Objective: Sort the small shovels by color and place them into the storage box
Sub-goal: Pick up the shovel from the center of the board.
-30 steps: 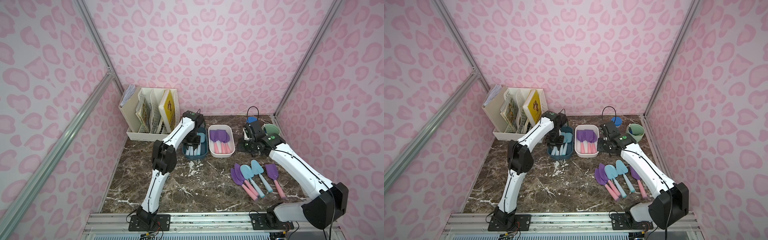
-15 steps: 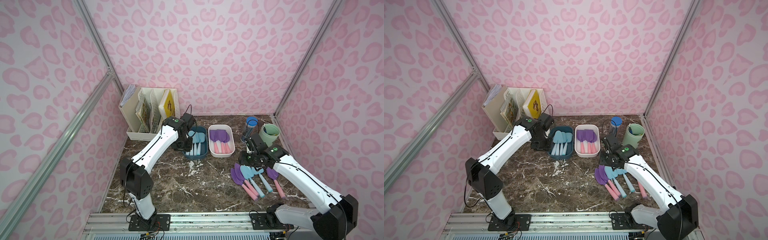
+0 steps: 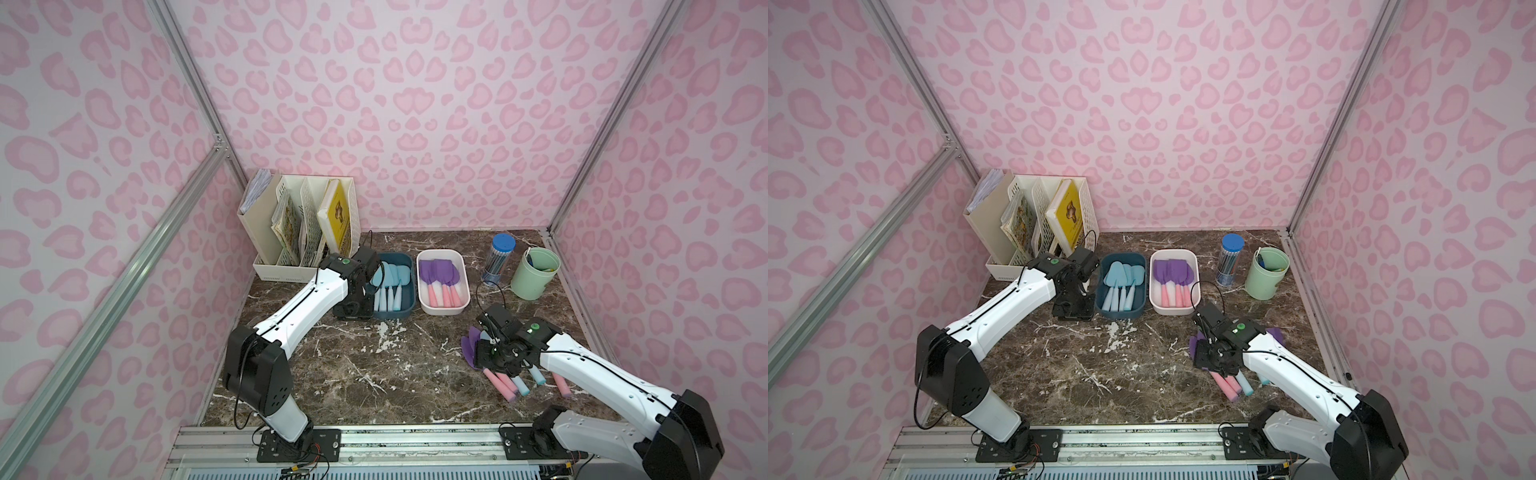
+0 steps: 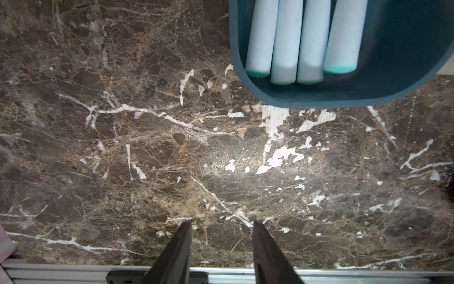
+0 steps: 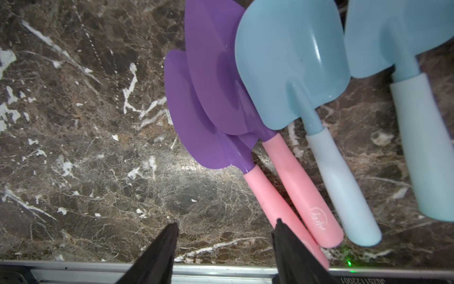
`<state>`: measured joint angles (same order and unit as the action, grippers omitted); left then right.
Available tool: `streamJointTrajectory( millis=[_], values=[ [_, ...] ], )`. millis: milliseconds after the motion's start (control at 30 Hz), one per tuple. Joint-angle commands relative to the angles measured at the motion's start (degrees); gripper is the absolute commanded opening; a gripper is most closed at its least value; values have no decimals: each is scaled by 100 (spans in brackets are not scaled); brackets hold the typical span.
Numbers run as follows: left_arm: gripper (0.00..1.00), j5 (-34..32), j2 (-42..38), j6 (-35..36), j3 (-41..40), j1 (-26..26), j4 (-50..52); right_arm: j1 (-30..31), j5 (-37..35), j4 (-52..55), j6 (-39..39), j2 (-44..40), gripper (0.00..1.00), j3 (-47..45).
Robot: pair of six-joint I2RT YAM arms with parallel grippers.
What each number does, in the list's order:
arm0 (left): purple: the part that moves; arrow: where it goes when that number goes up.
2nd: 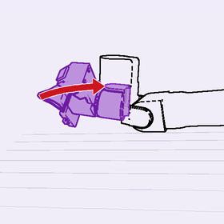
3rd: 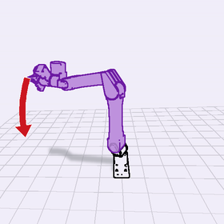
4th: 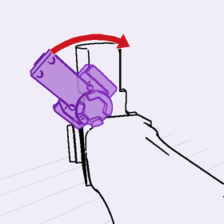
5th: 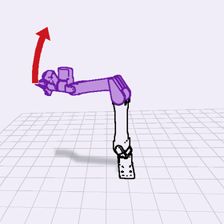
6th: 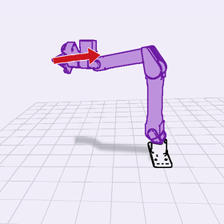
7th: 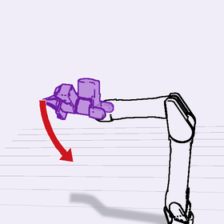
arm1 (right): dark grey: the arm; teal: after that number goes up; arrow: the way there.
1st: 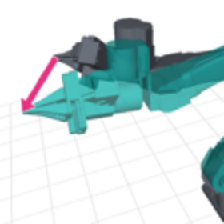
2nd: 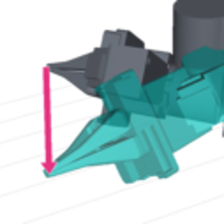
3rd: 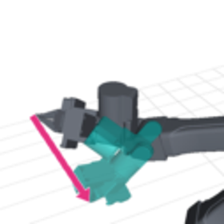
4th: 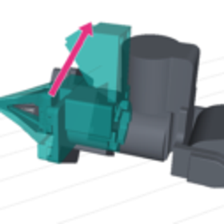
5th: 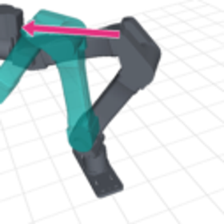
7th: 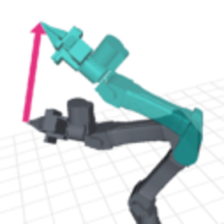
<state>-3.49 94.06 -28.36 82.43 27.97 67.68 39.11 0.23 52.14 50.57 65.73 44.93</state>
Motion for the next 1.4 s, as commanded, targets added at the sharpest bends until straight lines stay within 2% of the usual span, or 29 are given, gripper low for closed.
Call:
streamJointTrajectory(
  millis=[0, 1367],
  values=[
    [45, 59, 8, -3, -69, -10, -40, 9, 26, 50, 77, 18, 72, -73],
    [45, 144, 82, 94, -293, -37, -45, 43, 105, -51, -170, 343, 74, -599]
  ],
)
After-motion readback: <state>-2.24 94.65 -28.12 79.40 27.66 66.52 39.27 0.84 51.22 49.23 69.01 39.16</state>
